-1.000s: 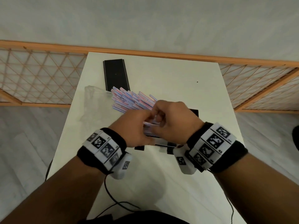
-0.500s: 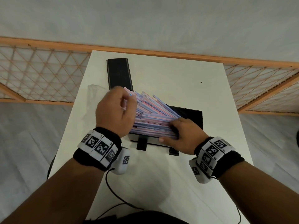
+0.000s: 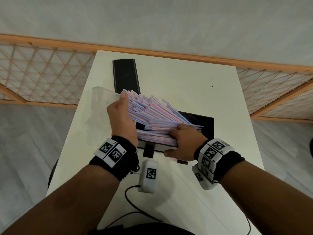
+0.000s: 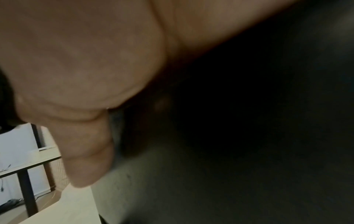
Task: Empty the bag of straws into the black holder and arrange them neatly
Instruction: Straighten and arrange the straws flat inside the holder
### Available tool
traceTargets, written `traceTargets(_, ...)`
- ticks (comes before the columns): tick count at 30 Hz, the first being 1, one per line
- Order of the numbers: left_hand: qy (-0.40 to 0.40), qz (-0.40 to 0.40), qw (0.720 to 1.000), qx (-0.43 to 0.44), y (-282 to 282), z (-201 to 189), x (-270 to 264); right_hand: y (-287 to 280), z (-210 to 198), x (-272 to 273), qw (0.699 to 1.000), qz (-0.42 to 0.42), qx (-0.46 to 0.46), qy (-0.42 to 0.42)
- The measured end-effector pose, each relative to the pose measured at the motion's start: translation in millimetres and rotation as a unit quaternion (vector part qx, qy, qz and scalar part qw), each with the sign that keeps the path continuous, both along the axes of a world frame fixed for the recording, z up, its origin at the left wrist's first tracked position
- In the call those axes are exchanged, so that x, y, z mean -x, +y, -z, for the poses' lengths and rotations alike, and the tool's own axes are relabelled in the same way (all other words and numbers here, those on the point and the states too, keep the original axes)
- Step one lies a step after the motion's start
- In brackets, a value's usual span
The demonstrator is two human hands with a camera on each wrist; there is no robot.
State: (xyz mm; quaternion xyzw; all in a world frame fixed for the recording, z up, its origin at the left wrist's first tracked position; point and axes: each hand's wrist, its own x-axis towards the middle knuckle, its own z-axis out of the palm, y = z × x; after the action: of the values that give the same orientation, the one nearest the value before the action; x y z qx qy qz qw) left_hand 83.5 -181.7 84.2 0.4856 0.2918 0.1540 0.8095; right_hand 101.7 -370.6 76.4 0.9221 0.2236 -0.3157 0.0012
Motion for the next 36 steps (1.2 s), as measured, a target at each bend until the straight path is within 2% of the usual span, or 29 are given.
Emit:
traceTargets(2,0.010,-0.002,1.000,-0.002,-0.2,-1.4,-1.6,3.5,-0.4,-0.5,1.000,0.003,0.019,-0.001)
traceTargets(4,0.024,-0.021,0.999,0.010,-1.8,-3.7,-2.5,8.2,2.0,2.8,1.000,0.006,-0.012,0.017)
traceTargets(7,0.020,-0.026,0.998,0.049,-0.8,-3.9,-3.8,15.6,4.6,6.2,1.000,-0.011,-0.023,0.006)
traceTargets(9,0.039,-0.020,0.996,0.073,0.1,-2.8,-3.4,18.6,2.3,6.1,1.000,0.009,-0.014,-0.002)
traceTargets(13,0.088,-0.027,0.994,0.064,-1.6,-2.1,-5.0,19.2,0.4,10.1,0.999,0.031,-0.037,-0.004)
traceTargets(17,0.120,-0.013,0.991,0.065,-3.4,-5.0,-5.9,19.3,1.4,10.0,0.999,0.015,-0.034,-0.034)
traceTargets(20,0.126,-0.012,0.991,0.053,-3.6,-2.8,-4.9,14.6,-7.4,9.6,0.997,-0.021,0.016,-0.065)
traceTargets(23,0.134,-0.005,0.990,0.039,-2.5,8.3,-5.5,8.1,-15.6,13.8,0.993,-0.018,0.082,-0.086)
traceTargets(25,0.140,-0.003,0.989,0.035,-3.0,12.2,-6.2,5.7,-20.1,16.1,0.991,-0.017,0.092,-0.092)
traceTargets(29,0.138,-0.001,0.990,0.025,-4.1,5.5,-4.0,-0.3,-26.0,15.0,0.992,-0.018,-0.003,-0.129)
traceTargets(31,0.135,0.003,0.991,0.022,-3.8,4.7,-3.0,-4.3,-18.9,13.8,0.996,-0.019,-0.042,-0.078)
traceTargets(33,0.131,0.012,0.991,0.007,-4.7,4.2,-2.5,-3.4,-9.1,15.4,0.999,-0.021,-0.028,-0.040)
traceTargets(36,0.130,0.008,0.991,-0.018,-7.8,3.2,-0.1,8.1,-3.2,16.9,0.998,-0.030,-0.019,-0.052)
